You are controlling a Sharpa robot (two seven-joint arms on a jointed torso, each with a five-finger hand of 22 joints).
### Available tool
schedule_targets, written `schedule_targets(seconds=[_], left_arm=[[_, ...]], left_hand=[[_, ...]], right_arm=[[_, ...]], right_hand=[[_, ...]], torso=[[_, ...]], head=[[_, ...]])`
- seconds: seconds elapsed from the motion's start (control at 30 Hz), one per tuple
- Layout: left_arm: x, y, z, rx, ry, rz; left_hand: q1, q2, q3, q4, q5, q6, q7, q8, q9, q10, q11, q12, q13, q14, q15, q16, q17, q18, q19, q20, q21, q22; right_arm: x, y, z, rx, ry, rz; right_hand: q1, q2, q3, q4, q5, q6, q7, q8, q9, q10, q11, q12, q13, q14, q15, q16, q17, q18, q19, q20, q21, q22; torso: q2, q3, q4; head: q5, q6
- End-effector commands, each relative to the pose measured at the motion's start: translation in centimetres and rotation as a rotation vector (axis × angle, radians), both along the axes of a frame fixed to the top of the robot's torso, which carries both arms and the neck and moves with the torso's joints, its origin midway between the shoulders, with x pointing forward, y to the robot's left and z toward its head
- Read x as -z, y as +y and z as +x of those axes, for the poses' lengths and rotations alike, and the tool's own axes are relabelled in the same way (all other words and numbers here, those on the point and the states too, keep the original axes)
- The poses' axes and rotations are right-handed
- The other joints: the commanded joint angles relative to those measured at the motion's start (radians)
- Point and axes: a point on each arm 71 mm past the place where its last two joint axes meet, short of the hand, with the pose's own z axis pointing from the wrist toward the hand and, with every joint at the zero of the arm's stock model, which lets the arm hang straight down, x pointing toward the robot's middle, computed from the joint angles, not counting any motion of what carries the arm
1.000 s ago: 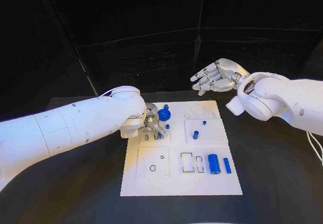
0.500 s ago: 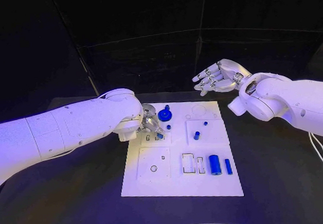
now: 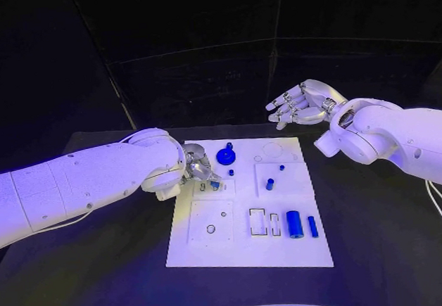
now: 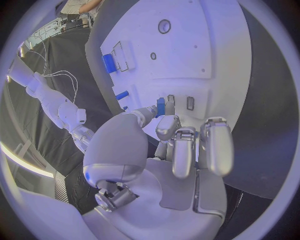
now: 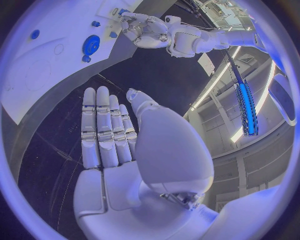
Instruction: Assemble the parts on the task board
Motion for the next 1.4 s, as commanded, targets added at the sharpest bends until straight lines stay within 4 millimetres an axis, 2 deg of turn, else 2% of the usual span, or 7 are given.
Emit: schedule_targets(seconds=[0.03, 0.17, 0.3, 0.53, 0.73, 1.4], left_arm=[[-0.2, 0.2, 0.0, -0.008, -0.094, 0.0], [0.1, 0.5, -0.1, -0.011, -0.13, 0.018], [0.3, 0.5, -0.2, -0.015, -0.148, 0.023], [0.8, 0.2, -0.4, -0.014, -0.14, 0.04], [1.2, 0.2, -0.5, -0.014, -0.125, 0.055], [1.8, -0.2, -0.8, 0.018, -0.074, 0.095]], left_hand=[[-0.008, 0.0, 0.162, -0.155, 0.001, -0.004, 0.0, 0.005, 0.002, 0.006, -0.002, 0.006, 0.0, 0.102, -0.003, 0.006, 0.263, -0.019, 0.016, -0.003, 0.001, 0.002], [-0.008, -0.001, 0.164, -0.157, 0.0, -0.004, -0.001, 0.006, 0.002, 0.006, -0.002, 0.005, -0.001, 0.102, -0.003, 0.006, 0.263, -0.019, 0.017, -0.003, 0.001, 0.002], [-0.009, -0.002, 0.165, -0.158, 0.0, -0.004, -0.001, 0.006, 0.003, 0.006, -0.002, 0.005, -0.001, 0.102, -0.003, 0.006, 0.263, -0.019, 0.017, -0.003, 0.002, 0.003], [-0.009, -0.002, 0.165, -0.158, 0.0, -0.004, -0.001, 0.006, 0.003, 0.006, -0.002, 0.005, -0.001, 0.102, -0.003, 0.006, 0.263, -0.019, 0.017, -0.003, 0.002, 0.003], [-0.01, -0.003, 0.167, -0.16, 0.0, -0.003, -0.001, 0.007, 0.004, 0.007, -0.003, 0.005, -0.001, 0.102, -0.003, 0.006, 0.263, -0.02, 0.018, -0.004, 0.004, 0.006], [-0.012, -0.004, 0.169, -0.159, 0.0, -0.002, -0.001, 0.008, 0.005, 0.007, -0.003, 0.003, -0.004, 0.102, -0.003, 0.006, 0.263, -0.02, 0.019, -0.004, 0.005, 0.008]], right_arm=[[-0.2, 0.0, 0.0, -0.009, -0.003, 0.003], [-0.2, -0.1, 0.0, -0.007, -0.003, 0.003], [-0.1, -0.1, 0.0, -0.007, -0.002, 0.002], [-0.1, 0.0, 0.0, -0.008, -0.001, 0.002], [-0.1, 0.0, 0.1, -0.007, 0.001, 0.001], [-0.1, 0.2, 0.1, -0.01, 0.005, 0.0]], right_hand=[[-0.007, 0.0, 0.003, 0.002, 0.003, -0.004, 0.0, -0.002, -0.001, 0.0, 0.005, -0.007, -0.001, 0.002, 0.004, -0.003, -0.001, 0.003, 0.008, 0.001, -0.007, -0.001], [-0.009, 0.001, 0.003, 0.004, 0.004, -0.005, 0.0, -0.002, -0.001, 0.0, 0.006, -0.007, -0.002, 0.002, 0.004, -0.004, -0.002, 0.003, 0.009, 0.002, -0.009, -0.002], [-0.013, 0.001, 0.002, 0.006, 0.005, -0.005, 0.001, -0.002, -0.001, 0.0, 0.006, -0.008, -0.003, 0.003, 0.005, -0.005, -0.002, 0.003, 0.009, 0.002, -0.011, -0.004], [-0.016, 0.001, 0.002, 0.007, 0.006, -0.006, 0.001, -0.001, -0.001, 0.0, 0.006, -0.009, -0.004, 0.004, 0.005, -0.007, -0.003, 0.003, 0.01, 0.003, -0.013, -0.005], [-0.019, 0.001, 0.001, 0.008, 0.006, -0.006, 0.001, -0.001, -0.001, 0.0, 0.006, -0.009, -0.005, 0.004, 0.005, -0.007, -0.003, 0.003, 0.011, 0.003, -0.014, -0.006], [-0.024, 0.002, 0.001, 0.01, 0.008, -0.006, 0.001, -0.001, -0.001, 0.001, 0.006, -0.009, -0.007, 0.005, 0.005, -0.009, -0.004, 0.004, 0.012, 0.004, -0.017, -0.008]], torso=[[0.0, -0.0003, -0.0011], [0.001, -0.001, -0.0002], [0.0, 0.0, -0.0035], [0.002, 0.0006, -0.0058], [0.002, 0.0005, -0.0029], [0.001, 0.0004, -0.0029]], head=[[0.002, -0.002], [0.003, -0.003], [0.007, -0.004], [0.006, -0.004], [0.004, -0.005], [0.005, -0.013]])
